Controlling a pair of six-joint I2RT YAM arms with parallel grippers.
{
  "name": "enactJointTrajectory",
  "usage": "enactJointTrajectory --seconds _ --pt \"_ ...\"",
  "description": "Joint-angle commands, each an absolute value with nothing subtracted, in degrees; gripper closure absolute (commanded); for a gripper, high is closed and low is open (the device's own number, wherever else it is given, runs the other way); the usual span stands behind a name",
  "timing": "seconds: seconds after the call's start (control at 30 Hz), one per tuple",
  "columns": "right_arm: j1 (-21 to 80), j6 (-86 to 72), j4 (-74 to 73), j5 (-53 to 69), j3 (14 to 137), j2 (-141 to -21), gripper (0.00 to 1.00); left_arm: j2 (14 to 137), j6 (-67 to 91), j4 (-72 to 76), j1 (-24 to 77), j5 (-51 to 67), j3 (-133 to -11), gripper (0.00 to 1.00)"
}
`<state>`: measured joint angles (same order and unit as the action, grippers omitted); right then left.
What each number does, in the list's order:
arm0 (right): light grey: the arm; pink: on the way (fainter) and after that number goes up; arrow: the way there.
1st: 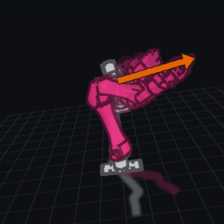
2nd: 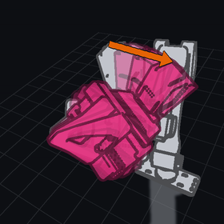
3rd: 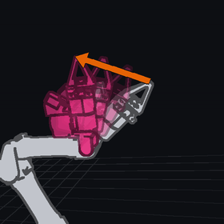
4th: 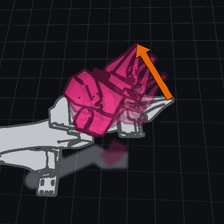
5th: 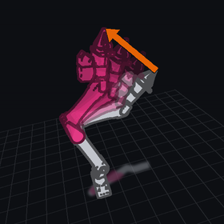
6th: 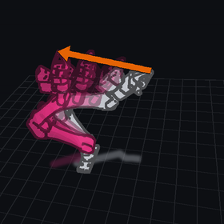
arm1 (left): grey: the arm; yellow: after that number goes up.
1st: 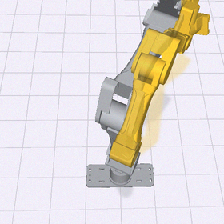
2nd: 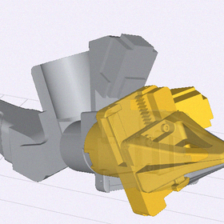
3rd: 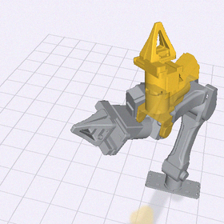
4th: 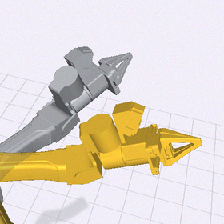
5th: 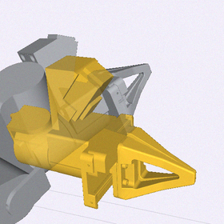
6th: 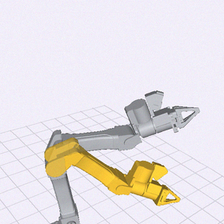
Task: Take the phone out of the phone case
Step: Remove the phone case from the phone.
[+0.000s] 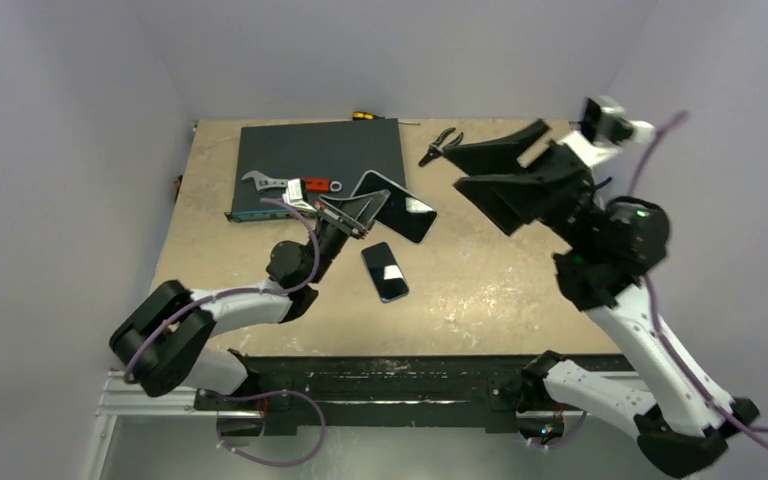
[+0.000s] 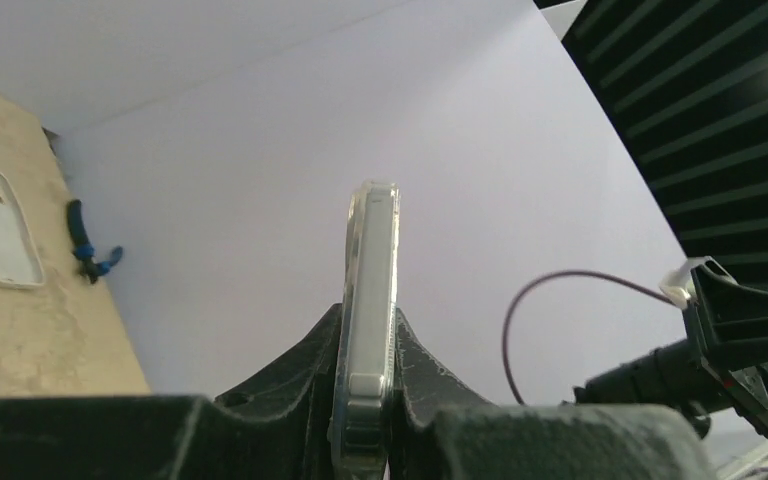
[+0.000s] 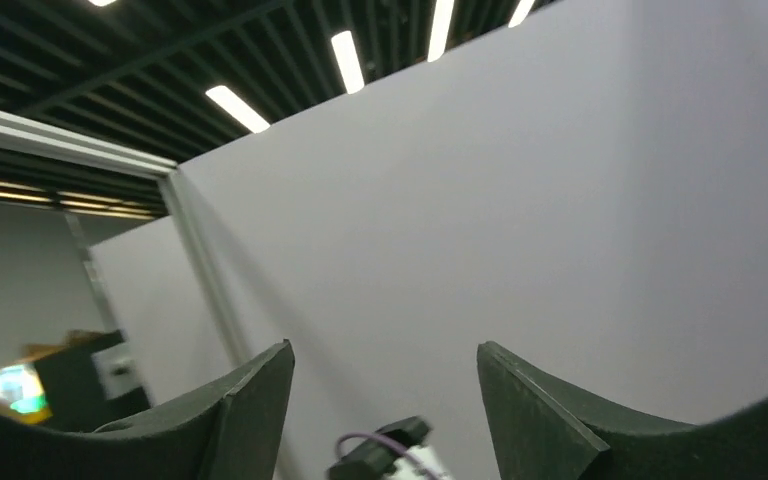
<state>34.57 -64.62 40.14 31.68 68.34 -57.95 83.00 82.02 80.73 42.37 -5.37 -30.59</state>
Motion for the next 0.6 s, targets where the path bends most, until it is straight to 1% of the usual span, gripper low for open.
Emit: enactJointTrajectory --seconds 0.0,0.03,0.13,0.23,0.27,0.3,0.33,0.4,0.57 --pt "34.36 -38.25 7.80 20.58 70.37 -50.08 0.19 65.62 66.82 71.79 41.92 -7.28 -32.82 1.00" --pt "34.36 -36.47 3.43 18.19 70.28 -49.23 0.14 63.07 64.62 65.45 41.92 -7.68 -34.26 1.00" --pt "34.32 -34.94 0.57 12.65 64.97 -45.83 0.13 58.22 59.11 53.19 41.92 -7.91 -39.17 1.00" --pt "34.37 -35.18 -3.91 13.41 61.29 -45.59 0.17 55.78 55.19 42.52 41.93 -6.79 -44.79 1.00" --pt "34.35 -34.21 -5.76 15.21 61.35 -46.68 0.21 55.28 53.44 39.67 41.92 -6.41 -46.28 1.00" --pt "34.44 -34.65 -5.39 16.86 60.27 -47.78 0.27 54.88 52.43 37.58 41.92 -6.13 -47.56 1.00" --pt "34.45 -36.06 -3.33 18.25 58.64 -48.04 0.32 54.66 51.62 36.45 41.92 -5.94 -48.45 1.00" --pt "34.58 -39.03 3.04 19.68 54.95 -47.70 0.37 54.35 50.61 36.89 41.92 -6.07 -48.88 1.00" --pt "34.96 -42.22 7.50 17.60 54.06 -49.61 0.38 54.69 49.06 38.93 41.98 -6.22 -49.18 1.00"
